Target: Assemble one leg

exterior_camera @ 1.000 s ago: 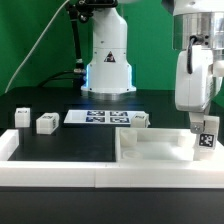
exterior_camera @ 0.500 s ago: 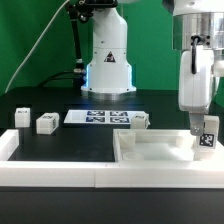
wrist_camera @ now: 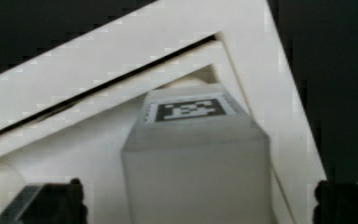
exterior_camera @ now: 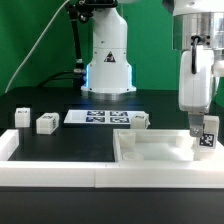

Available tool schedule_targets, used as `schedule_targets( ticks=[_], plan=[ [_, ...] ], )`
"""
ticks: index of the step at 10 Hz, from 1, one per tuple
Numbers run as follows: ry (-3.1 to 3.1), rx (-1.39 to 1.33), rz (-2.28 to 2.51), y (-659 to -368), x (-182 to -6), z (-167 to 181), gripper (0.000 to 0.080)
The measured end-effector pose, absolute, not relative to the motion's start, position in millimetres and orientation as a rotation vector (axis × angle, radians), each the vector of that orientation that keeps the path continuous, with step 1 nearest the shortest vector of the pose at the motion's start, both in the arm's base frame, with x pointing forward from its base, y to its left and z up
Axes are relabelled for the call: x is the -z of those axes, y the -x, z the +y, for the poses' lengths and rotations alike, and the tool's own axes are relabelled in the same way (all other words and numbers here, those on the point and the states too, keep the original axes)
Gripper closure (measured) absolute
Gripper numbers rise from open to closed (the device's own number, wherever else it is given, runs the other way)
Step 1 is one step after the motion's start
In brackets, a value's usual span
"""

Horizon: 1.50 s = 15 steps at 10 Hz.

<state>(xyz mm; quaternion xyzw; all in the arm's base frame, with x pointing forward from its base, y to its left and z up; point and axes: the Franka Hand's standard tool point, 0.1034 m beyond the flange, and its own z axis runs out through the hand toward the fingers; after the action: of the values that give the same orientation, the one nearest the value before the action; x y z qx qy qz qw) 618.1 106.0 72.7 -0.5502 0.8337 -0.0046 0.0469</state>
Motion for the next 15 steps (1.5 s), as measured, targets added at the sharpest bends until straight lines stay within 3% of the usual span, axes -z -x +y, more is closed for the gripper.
schedule_targets(
  ticks=[15],
  plan=[
    [1.679, 0.014, 2.543, -618.1, -72.7, 106.0, 0.0151]
  ],
)
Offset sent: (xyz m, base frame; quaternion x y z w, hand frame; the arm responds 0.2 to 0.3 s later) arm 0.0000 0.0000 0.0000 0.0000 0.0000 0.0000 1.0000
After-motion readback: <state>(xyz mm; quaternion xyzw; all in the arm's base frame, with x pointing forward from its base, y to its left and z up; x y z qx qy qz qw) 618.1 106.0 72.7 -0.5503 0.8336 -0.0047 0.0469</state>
